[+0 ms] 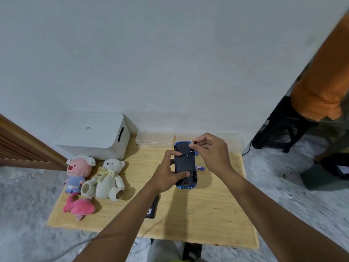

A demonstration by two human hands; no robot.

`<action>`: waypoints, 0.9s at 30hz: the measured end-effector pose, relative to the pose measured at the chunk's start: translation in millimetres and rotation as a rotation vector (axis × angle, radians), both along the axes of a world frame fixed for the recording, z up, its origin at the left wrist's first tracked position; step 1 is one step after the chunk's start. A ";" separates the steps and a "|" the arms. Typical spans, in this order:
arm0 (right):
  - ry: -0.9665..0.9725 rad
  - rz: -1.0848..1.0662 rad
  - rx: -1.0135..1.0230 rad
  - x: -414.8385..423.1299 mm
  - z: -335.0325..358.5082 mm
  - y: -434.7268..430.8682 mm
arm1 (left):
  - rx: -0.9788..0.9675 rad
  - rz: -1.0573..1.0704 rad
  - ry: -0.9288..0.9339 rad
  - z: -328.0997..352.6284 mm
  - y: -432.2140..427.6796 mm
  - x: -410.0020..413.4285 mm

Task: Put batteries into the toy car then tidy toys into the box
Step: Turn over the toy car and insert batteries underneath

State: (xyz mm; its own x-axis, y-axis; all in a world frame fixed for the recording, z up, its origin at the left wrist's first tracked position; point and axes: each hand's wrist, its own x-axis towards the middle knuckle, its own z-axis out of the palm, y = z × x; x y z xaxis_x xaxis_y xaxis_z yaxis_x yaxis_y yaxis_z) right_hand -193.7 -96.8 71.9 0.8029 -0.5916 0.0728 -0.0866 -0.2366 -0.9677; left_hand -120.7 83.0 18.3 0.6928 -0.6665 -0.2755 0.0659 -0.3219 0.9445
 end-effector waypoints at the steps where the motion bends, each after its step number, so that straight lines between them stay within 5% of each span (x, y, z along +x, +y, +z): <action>1: -0.002 0.002 0.002 0.0 -0.4 0.2 | 0.000 0.000 0.000 0.0 -0.1 0.5; 17: -0.005 0.045 -0.105 2.6 -8.6 4.2 | 0.007 0.014 0.013 -2.6 0.5 3.8; 27: 0.022 0.181 0.060 4.1 -9.6 6.0 | 0.029 0.001 0.012 -2.2 0.5 2.6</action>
State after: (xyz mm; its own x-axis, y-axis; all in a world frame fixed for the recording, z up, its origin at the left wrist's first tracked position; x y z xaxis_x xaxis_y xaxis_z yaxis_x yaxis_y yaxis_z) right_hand -189.6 -90.8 62.4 0.8978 -0.4398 0.0231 -0.0690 -0.1924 -0.9789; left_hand -118.1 83.5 16.1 0.6898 -0.6574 -0.3032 0.0777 -0.3491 0.9339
